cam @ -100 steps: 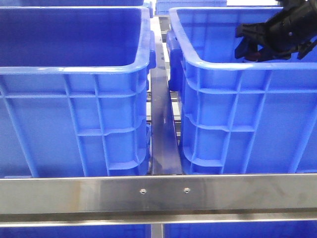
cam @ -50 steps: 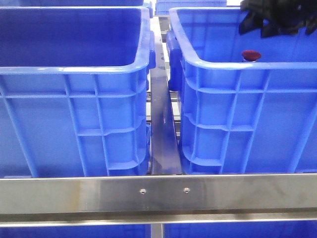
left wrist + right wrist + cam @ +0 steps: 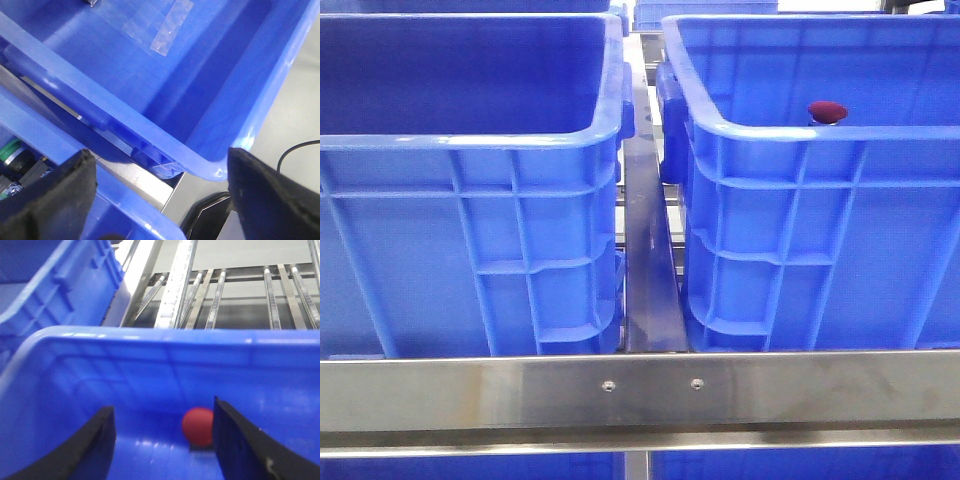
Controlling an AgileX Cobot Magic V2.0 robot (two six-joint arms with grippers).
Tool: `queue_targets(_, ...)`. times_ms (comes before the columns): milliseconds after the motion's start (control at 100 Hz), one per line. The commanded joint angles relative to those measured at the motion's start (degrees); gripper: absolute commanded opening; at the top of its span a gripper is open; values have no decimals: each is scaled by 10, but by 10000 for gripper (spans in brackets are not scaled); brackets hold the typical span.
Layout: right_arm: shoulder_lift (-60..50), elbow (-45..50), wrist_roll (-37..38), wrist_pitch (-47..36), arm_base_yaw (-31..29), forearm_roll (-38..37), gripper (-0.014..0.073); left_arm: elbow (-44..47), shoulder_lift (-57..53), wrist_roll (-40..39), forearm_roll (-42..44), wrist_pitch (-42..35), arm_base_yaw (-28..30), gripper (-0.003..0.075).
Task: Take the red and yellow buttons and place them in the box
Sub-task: 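Move the left gripper back over the button row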
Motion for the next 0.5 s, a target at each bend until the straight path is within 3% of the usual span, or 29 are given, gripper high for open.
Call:
queue_targets(0, -64, 21, -6, 14, -3, 6, 451, -22, -22, -1, -14, -29, -2, 512)
queue_targets(100, -117, 67, -6, 15, -3, 6, 372, -22, -22, -1, -14, -27, -2, 512)
queue_targets(340, -230, 152, -6, 23, -3, 6, -3, -22, -22, -1, -3, -22, -2, 512)
queue_targets(420, -262, 176, -6, 35, -3, 6, -69, -22, -24, -2, 16, -22, -2, 512)
queue_targets(490, -289, 196, -6, 46, -3, 6, -67, -22, -25, -6, 22, -20, 4, 512)
